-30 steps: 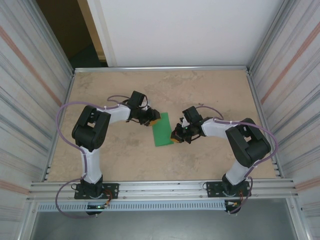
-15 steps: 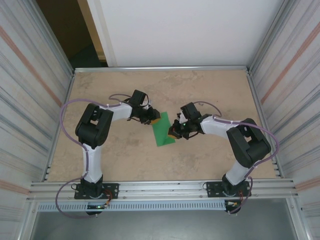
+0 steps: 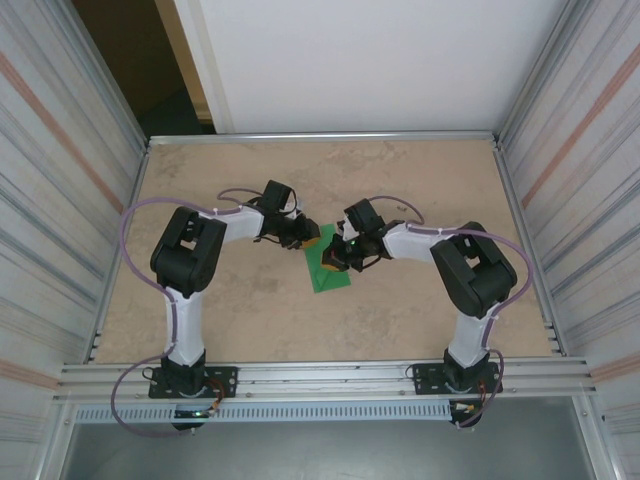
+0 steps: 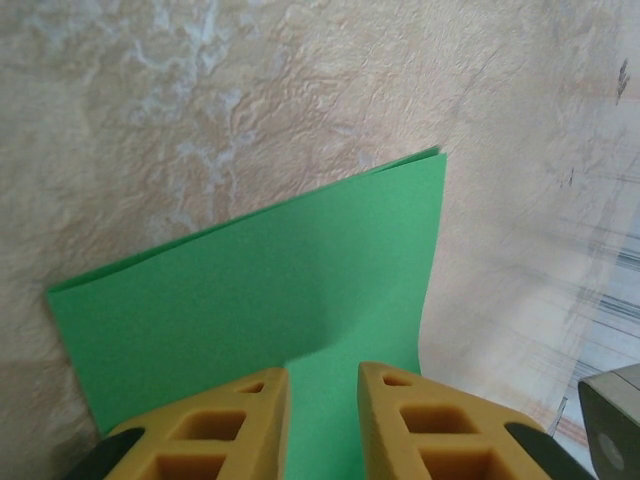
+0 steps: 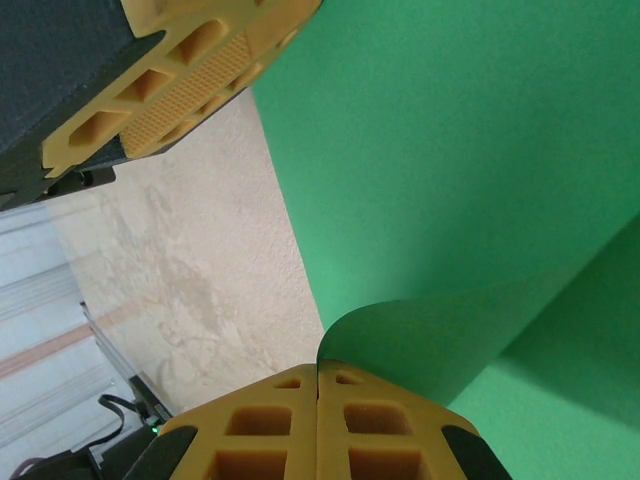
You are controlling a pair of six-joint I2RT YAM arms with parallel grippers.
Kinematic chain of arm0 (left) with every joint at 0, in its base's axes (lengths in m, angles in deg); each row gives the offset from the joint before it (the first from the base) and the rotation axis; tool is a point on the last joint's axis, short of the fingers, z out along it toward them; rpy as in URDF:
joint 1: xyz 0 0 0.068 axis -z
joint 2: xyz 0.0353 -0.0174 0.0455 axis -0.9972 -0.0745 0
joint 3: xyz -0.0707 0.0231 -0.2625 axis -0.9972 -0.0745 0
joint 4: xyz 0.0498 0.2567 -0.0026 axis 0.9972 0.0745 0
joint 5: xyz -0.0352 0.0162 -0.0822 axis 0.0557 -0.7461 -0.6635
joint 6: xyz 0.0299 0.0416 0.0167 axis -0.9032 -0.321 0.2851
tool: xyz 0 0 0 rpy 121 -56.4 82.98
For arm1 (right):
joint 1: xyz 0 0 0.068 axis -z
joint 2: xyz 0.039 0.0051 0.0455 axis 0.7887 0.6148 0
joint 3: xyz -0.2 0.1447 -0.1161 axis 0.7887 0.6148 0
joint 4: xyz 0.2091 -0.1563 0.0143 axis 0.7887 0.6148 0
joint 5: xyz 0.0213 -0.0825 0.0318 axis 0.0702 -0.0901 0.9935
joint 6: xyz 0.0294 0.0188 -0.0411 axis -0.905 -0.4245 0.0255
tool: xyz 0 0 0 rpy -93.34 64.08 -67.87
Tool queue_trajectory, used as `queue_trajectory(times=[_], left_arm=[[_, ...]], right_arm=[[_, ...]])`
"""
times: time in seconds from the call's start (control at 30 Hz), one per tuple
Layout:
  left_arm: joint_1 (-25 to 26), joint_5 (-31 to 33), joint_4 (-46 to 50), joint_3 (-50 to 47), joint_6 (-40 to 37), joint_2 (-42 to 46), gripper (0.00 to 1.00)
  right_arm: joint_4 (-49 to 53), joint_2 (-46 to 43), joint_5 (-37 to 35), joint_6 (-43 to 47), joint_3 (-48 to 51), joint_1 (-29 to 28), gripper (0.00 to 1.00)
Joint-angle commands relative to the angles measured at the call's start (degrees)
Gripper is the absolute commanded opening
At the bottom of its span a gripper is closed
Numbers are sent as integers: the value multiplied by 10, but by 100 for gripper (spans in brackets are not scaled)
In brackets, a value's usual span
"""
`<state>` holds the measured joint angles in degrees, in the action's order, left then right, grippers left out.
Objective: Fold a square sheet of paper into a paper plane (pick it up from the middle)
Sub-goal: Fold the triangle a second time at the center of the table.
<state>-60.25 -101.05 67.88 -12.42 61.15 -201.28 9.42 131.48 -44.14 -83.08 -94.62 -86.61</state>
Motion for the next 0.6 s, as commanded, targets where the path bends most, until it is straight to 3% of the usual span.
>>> queue_trajectory(times=[0.0, 0.57], left_arm=[[-2, 18, 24, -18, -9, -15, 25], [-2, 32, 35, -20, -7, -15, 21]], right_arm=[[-17, 12, -7, -13, -13, -4, 0], [-31, 41, -12, -24, -27, -6, 0]])
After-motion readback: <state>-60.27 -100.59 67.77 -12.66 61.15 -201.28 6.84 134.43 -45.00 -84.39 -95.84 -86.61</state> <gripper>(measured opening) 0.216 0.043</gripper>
